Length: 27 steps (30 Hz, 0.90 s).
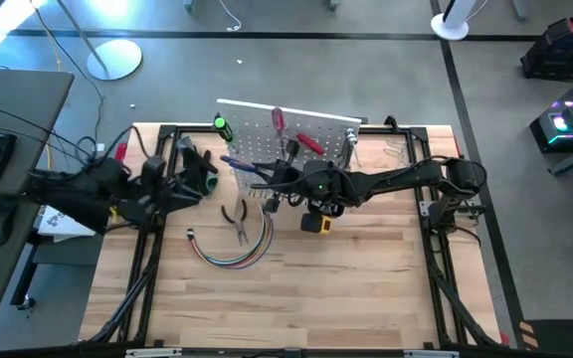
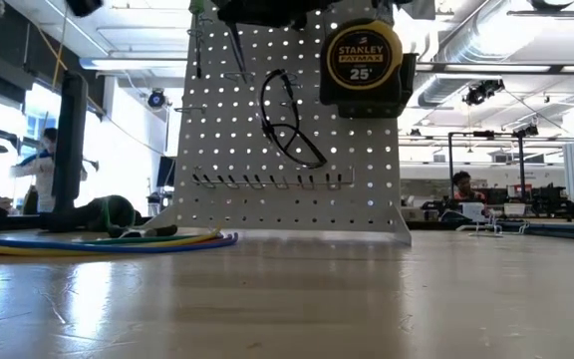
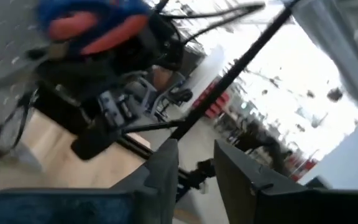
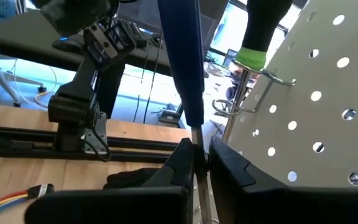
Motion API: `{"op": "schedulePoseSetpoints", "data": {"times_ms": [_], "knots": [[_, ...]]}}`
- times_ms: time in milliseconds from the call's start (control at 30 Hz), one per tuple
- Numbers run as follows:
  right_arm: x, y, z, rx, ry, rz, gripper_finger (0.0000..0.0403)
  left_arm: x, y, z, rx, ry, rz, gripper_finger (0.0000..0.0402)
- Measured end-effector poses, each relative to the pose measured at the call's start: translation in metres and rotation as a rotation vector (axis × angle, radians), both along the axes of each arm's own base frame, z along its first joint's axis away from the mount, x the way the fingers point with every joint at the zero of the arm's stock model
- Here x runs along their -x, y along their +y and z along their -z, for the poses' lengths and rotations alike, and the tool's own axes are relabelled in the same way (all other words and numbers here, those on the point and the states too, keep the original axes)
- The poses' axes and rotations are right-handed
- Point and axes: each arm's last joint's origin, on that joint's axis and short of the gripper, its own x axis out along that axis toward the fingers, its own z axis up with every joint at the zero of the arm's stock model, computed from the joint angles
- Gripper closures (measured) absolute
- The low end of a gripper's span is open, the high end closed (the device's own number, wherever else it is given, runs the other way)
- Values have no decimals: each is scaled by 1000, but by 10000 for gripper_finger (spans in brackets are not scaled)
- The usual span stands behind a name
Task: Hang tools onto peg board
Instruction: Hang the scissors on the peg board
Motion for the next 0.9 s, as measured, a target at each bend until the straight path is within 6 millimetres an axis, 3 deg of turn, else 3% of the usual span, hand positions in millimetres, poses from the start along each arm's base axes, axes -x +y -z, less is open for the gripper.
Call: {"op": "schedulePoseSetpoints", "data": {"times_ms": [200,300,433,600,900], "knots": [[0,0,0,-14,-5,1,385,-33,-5,-4,-237,-66,-28,367],[0,0,0,-25,-9,1,385,-46,-3,2,-304,-18,-106,396],[0,0,0,-36,-15,2,385,-63,2,8,-313,52,-265,400],[0,-1,0,-49,-21,19,380,-76,8,4,-333,3,-437,401],[0,-1,0,-72,-31,9,385,-86,14,7,-364,22,-497,401]]}}
